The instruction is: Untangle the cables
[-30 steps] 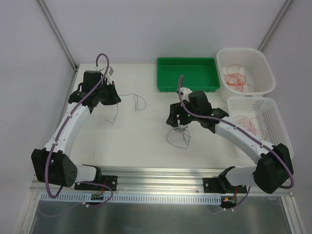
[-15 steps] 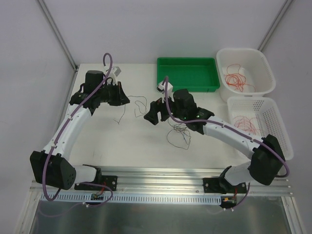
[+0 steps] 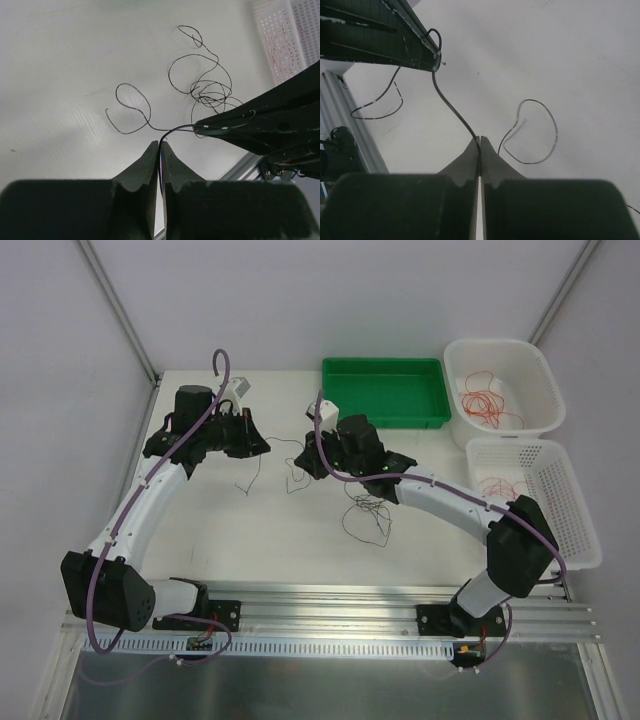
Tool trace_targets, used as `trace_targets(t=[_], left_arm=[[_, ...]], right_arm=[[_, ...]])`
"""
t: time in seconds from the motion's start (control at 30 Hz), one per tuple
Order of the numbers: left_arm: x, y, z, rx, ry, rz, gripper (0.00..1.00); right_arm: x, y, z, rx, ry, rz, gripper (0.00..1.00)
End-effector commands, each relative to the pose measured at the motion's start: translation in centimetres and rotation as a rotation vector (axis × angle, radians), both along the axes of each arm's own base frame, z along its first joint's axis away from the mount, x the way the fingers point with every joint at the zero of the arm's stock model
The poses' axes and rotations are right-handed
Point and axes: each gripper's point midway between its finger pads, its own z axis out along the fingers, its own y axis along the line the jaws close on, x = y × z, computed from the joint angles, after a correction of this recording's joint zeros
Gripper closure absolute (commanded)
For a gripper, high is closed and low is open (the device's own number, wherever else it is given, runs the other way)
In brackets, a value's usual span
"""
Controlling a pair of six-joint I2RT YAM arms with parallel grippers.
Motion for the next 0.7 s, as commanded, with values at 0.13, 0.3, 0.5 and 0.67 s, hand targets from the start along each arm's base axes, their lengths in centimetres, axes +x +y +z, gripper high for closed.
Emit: trace_targets(t=[0.13, 0.3, 0.5, 0.67], left_arm=[[0.2, 0.5, 0.9, 0.015, -0.063, 0.035, 0.76], [0.8, 1.8, 0.5, 0.069, -0.081, 0.107, 0.33], [1.6, 4.3, 0.2, 0.155, -0.112, 0.234, 0.01], [1.7, 4.6, -0.2, 0.17, -0.106, 0.249, 0.01]], right_arm=[[0.5, -3.9, 7.1, -0.056, -0.164, -0.047, 0.99], [2.3, -8.0, 12.0, -0.075, -0.244, -0.115, 0.99], [6.8, -13.3, 16.2, -0.113, -0.3, -0.245, 0.99], [12.1, -17.1, 18.4, -0.121, -0.346, -0.365, 0.99]])
